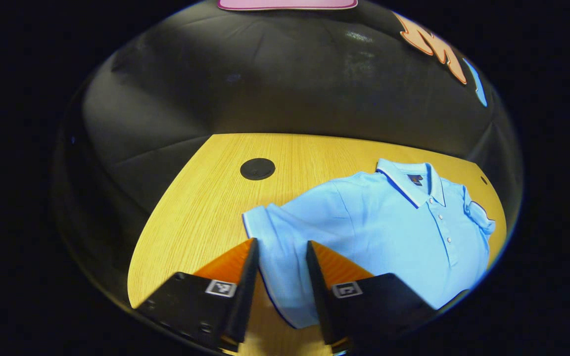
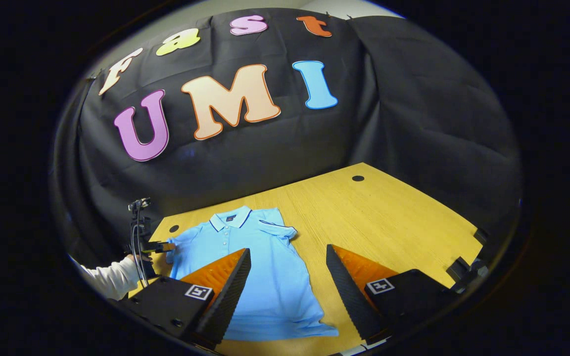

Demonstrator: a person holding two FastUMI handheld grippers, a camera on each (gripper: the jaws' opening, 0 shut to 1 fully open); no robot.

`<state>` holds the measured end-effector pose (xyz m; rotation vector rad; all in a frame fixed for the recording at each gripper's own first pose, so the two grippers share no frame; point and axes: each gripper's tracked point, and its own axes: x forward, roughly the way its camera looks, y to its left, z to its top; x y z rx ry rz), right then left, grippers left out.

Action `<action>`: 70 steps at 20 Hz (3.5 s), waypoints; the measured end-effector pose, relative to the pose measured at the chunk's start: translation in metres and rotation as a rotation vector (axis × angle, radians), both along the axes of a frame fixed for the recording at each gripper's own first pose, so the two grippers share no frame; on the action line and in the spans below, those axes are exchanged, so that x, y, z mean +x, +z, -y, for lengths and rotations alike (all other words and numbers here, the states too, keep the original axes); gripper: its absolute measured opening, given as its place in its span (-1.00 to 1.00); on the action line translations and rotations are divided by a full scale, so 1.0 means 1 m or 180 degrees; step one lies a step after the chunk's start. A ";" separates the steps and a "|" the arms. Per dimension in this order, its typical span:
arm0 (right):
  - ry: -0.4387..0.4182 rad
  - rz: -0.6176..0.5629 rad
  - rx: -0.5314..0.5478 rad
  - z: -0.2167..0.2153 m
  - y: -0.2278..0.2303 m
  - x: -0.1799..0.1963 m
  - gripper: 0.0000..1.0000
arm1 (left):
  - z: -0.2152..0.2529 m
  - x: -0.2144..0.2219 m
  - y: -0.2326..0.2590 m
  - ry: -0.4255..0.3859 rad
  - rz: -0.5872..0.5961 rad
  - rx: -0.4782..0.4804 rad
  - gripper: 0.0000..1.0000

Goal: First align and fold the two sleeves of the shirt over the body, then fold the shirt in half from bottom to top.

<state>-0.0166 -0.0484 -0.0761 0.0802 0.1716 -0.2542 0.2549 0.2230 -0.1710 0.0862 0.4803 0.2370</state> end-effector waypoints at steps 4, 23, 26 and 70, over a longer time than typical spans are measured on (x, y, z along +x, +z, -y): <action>0.0002 0.0004 -0.0032 -0.002 -0.001 -0.005 0.94 | 0.009 0.000 -0.003 -0.0074 -0.0023 -0.0082 -0.95; 0.0231 -0.0131 -0.0263 0.007 -0.021 -0.013 0.94 | 0.216 -0.010 0.018 -0.1078 0.0068 -0.0105 0.19; 0.0391 -0.0336 -0.0353 0.009 -0.046 -0.015 0.94 | 0.204 -0.052 0.037 -0.1027 0.0201 0.0149 0.89; 0.1342 -0.1498 -0.0790 0.010 -0.200 -0.040 -0.75 | 0.181 -0.303 -0.061 -0.0458 -0.0186 -0.0520 -1.00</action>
